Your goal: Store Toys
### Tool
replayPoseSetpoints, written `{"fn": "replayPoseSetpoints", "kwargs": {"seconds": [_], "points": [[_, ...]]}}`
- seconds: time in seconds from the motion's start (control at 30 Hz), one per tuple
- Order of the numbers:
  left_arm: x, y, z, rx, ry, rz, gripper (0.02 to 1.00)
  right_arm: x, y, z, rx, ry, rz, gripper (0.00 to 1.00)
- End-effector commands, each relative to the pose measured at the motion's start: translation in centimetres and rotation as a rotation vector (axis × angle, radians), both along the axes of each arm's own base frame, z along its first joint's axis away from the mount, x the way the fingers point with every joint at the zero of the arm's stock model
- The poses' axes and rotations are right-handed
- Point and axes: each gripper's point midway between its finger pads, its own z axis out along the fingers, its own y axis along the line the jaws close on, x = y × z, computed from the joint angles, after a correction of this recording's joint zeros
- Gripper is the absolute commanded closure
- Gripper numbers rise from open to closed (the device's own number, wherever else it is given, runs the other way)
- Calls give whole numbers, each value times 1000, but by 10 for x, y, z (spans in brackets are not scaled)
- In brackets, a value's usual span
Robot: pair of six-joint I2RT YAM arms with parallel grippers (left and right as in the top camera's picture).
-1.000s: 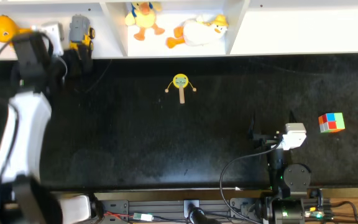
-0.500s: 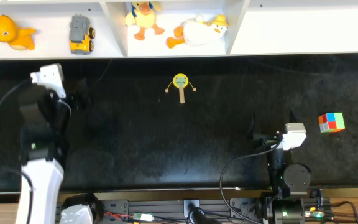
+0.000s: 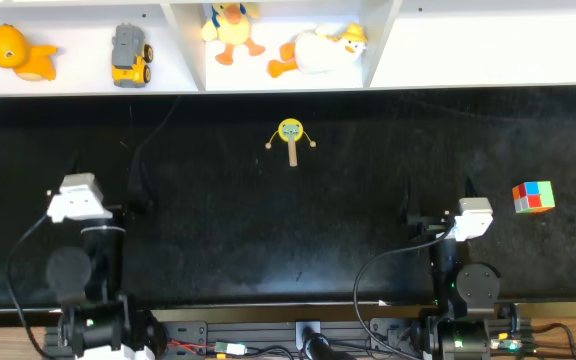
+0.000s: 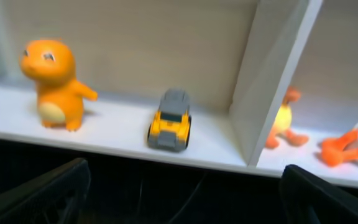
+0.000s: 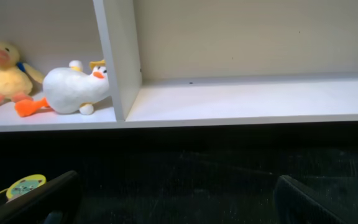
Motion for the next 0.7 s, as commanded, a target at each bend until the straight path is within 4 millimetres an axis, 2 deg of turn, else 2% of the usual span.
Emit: {"fn": "replayPoseSetpoints", "kwargs": {"seconds": [0.03,0.4,0.53,0.63,0.7], "points": [[-12,-1,2,-12,-54,24,20,0,0,-3,4,-2,0,5],[-33,-1,-24,-15,-45,77,20,0,0,-3,4,-2,0,5],[-34,1,-44,-14,12,90,20,0,0,-3,4,-2,1,5],[-35,4,-70,-13,118,108,20,0,0,-3,4,-2,1,5],[-35,-1,-69,55,121,80,20,0,0,-3,4,-2,0,7]]}}
